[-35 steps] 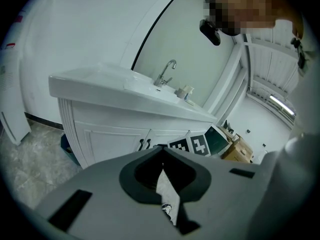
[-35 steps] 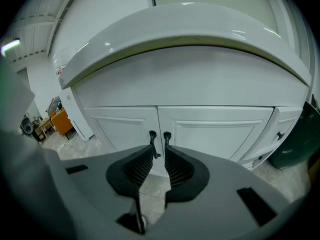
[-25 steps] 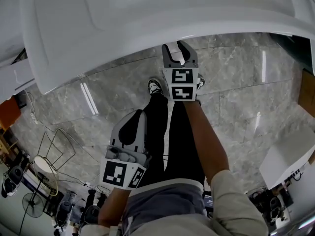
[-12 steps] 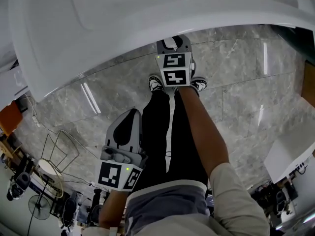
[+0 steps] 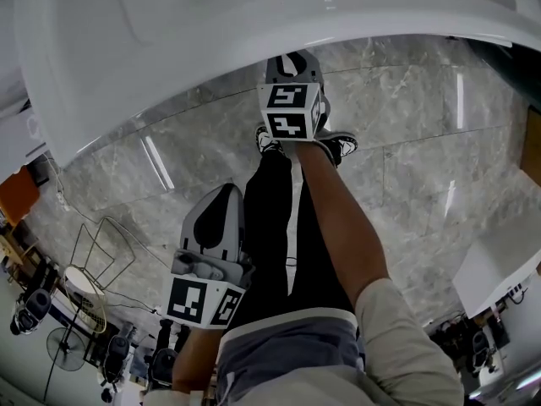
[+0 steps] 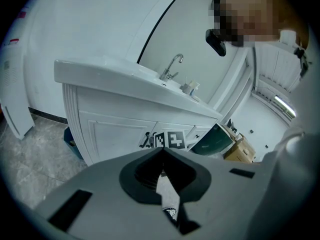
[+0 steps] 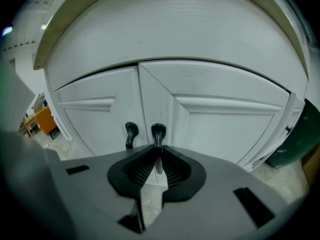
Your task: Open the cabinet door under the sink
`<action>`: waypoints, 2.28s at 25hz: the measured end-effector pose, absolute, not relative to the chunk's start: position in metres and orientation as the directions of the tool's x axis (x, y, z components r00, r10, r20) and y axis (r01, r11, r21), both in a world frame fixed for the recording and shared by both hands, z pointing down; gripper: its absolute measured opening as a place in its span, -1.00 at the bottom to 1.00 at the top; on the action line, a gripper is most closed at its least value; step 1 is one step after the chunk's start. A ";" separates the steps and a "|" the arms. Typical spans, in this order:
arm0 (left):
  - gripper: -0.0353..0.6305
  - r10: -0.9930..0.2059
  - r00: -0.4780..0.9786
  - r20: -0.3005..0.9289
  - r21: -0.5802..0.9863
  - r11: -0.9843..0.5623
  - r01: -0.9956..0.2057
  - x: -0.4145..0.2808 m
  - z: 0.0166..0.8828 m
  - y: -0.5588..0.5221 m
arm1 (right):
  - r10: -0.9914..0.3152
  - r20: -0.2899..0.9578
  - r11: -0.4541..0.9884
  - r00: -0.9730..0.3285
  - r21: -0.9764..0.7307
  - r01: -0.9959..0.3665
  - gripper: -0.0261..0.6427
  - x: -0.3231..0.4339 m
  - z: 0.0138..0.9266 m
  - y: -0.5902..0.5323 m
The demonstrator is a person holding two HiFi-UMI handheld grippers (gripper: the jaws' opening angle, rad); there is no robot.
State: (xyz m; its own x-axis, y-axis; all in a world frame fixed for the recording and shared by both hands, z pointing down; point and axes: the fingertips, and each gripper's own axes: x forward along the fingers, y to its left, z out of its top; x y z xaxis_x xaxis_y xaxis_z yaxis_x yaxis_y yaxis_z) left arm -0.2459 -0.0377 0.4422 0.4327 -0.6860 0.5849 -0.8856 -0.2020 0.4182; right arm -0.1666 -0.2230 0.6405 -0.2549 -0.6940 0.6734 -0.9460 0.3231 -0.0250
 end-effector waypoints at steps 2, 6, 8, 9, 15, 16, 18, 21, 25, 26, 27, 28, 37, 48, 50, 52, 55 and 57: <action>-0.90 -0.687 0.432 0.584 0.419 -0.201 -0.886 -0.243 0.442 -0.034 | -0.687 0.674 0.342 -0.274 -0.032 -0.939 -0.76 -0.167 0.641 -0.222; -0.90 -0.680 0.437 0.589 0.413 -0.212 -0.886 -0.239 0.444 -0.026 | -0.674 0.675 0.370 -0.298 -0.041 -0.928 -0.76 -0.167 0.642 -0.213; -0.90 -0.681 0.437 0.588 0.417 -0.207 -0.885 -0.237 0.444 -0.023 | -0.672 0.677 0.383 -0.301 -0.031 -0.923 -0.76 -0.164 0.641 -0.207; -0.90 -0.682 0.435 0.587 0.420 -0.203 -0.885 -0.236 0.444 -0.023 | -0.668 0.678 0.391 -0.306 -0.030 -0.920 -0.76 -0.163 0.642 -0.204; -0.90 -0.687 0.430 0.586 0.418 -0.198 -0.886 -0.229 0.445 -0.022 | -0.637 0.687 0.431 -0.348 -0.057 -0.901 -0.76 -0.158 0.642 -0.190; -0.90 -0.687 0.430 0.586 0.419 -0.197 -0.886 -0.226 0.445 -0.021 | -0.632 0.690 0.440 -0.354 -0.058 -0.896 -0.76 -0.157 0.642 -0.188; -0.90 -0.690 0.429 0.583 0.419 -0.197 -0.886 -0.221 0.443 -0.022 | -0.622 0.694 0.456 -0.363 -0.056 -0.888 -0.76 -0.154 0.642 -0.183; -0.90 -0.701 0.419 0.577 0.417 -0.189 -0.889 -0.219 0.439 -0.026 | -0.613 0.699 0.476 -0.369 -0.046 -0.878 -0.76 -0.155 0.641 -0.180; -0.90 -0.715 0.394 0.578 0.420 -0.153 -0.894 -0.214 0.438 -0.025 | -0.590 0.709 0.505 -0.386 -0.048 -0.862 -0.76 -0.156 0.643 -0.169; -0.90 -0.716 0.394 0.576 0.423 -0.151 -0.893 -0.211 0.438 -0.025 | -0.585 0.712 0.511 -0.388 -0.048 -0.858 -0.76 -0.154 0.643 -0.167; -0.90 -0.718 0.395 0.574 0.424 -0.152 -0.893 -0.207 0.436 -0.025 | -0.582 0.715 0.516 -0.387 -0.043 -0.855 -0.76 -0.151 0.643 -0.166; -0.90 -0.719 0.395 0.572 0.423 -0.155 -0.893 -0.205 0.435 -0.025 | -0.581 0.718 0.521 -0.385 -0.036 -0.853 -0.76 -0.149 0.643 -0.164; -0.90 -0.734 0.374 0.567 0.427 -0.126 -0.895 -0.199 0.431 -0.012 | -0.563 0.723 0.545 -0.401 -0.039 -0.837 -0.76 -0.146 0.642 -0.155; -0.90 -0.740 0.373 0.559 0.429 -0.127 -0.895 -0.185 0.428 -0.004 | -0.535 0.729 0.586 -0.427 -0.044 -0.809 -0.76 -0.138 0.643 -0.140; -0.90 -0.742 0.375 0.556 0.431 -0.128 -0.893 -0.182 0.427 -0.003 | -0.530 0.731 0.591 -0.430 -0.046 -0.806 -0.76 -0.137 0.643 -0.138; -0.90 -0.741 0.376 0.556 0.431 -0.129 -0.893 -0.180 0.426 -0.001 | -0.525 0.734 0.594 -0.431 -0.046 -0.803 -0.76 -0.135 0.643 -0.134; -0.90 -0.743 0.375 0.555 0.433 -0.127 -0.893 -0.178 0.425 -0.001 | -0.518 0.736 0.606 -0.435 -0.043 -0.794 -0.76 -0.131 0.643 -0.128; -0.90 -0.745 0.371 0.554 0.434 -0.122 -0.893 -0.177 0.424 -0.001 | -0.512 0.736 0.618 -0.443 -0.043 -0.785 -0.76 -0.128 0.642 -0.124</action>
